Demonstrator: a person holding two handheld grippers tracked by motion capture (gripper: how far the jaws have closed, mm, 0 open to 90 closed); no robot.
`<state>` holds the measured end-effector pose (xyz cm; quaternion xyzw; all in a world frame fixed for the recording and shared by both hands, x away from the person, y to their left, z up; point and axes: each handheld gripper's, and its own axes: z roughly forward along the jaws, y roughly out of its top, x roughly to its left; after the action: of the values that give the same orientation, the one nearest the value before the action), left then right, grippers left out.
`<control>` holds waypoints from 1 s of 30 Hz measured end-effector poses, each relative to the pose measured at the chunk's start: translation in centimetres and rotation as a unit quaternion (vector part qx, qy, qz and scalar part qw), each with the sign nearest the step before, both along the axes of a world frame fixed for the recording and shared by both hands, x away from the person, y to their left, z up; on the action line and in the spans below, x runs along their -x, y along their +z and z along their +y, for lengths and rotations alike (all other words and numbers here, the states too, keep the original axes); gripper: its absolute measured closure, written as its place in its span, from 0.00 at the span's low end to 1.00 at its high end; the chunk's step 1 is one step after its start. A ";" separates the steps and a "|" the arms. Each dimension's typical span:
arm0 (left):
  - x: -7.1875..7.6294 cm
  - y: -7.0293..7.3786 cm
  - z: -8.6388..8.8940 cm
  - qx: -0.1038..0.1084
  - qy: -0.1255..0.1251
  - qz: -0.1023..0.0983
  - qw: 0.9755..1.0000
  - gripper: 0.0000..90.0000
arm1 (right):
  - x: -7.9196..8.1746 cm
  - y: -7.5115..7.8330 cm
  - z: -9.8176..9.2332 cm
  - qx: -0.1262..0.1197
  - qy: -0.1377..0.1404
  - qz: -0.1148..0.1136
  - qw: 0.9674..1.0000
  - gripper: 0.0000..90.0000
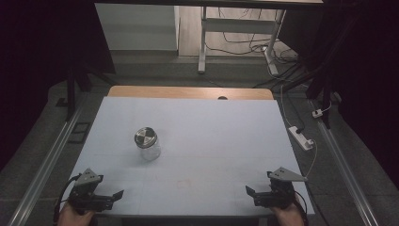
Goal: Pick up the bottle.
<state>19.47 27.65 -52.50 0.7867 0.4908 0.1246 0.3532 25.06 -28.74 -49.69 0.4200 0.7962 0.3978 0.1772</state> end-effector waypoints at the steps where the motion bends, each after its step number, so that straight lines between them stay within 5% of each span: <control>1: 0.0 0.0 -0.1 0.000 -0.002 -0.001 1.000 0.02 | 0.0 0.0 -0.2 -0.008 0.002 0.003 1.000 0.00; 15: 0.0 0.0 -0.3 -0.008 -0.014 0.000 1.000 0.02 | -0.3 0.0 -0.4 -0.025 0.007 0.016 1.000 0.00; 30: -0.2 0.0 -0.4 -0.015 -0.003 0.007 1.000 0.01 | -0.3 -0.1 -0.2 -0.016 0.014 0.021 1.000 0.00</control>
<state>19.64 27.24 -52.50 0.7938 0.4893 0.1255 0.3387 25.39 -28.98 -49.77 0.4195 0.7992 0.4041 0.1485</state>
